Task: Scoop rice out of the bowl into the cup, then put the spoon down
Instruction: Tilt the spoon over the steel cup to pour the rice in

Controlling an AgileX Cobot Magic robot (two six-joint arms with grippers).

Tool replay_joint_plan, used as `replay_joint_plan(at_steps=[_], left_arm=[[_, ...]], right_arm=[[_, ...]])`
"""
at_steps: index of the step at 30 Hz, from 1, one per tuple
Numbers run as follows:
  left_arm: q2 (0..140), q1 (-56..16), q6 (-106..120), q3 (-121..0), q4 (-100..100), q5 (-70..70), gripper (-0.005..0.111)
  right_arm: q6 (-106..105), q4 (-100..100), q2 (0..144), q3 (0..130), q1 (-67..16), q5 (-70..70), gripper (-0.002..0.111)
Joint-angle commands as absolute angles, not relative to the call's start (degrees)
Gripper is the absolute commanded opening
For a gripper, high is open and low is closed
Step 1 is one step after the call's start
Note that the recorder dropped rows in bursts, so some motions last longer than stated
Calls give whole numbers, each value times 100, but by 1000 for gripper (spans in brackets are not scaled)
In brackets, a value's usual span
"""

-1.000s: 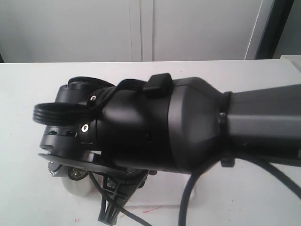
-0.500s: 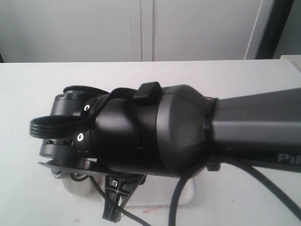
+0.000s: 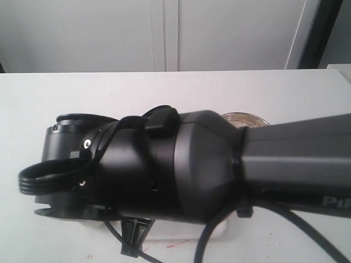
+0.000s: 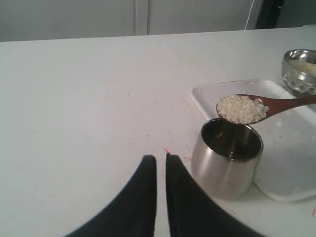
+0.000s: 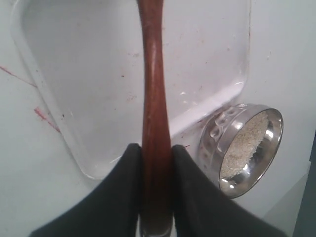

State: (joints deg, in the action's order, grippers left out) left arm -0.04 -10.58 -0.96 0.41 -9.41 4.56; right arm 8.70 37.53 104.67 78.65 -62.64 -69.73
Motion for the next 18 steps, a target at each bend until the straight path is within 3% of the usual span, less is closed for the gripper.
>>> replay_joint_plan(at_steps=[1, 18], left_arm=[[0, -1074, -106, 0, -978, 438, 14], [0, -1074, -106, 0, -978, 438, 14]], right_arm=[[774, 3894, 10465, 7875, -6281, -6996, 0], [344, 4064, 10465, 7872, -6281, -6996, 0]])
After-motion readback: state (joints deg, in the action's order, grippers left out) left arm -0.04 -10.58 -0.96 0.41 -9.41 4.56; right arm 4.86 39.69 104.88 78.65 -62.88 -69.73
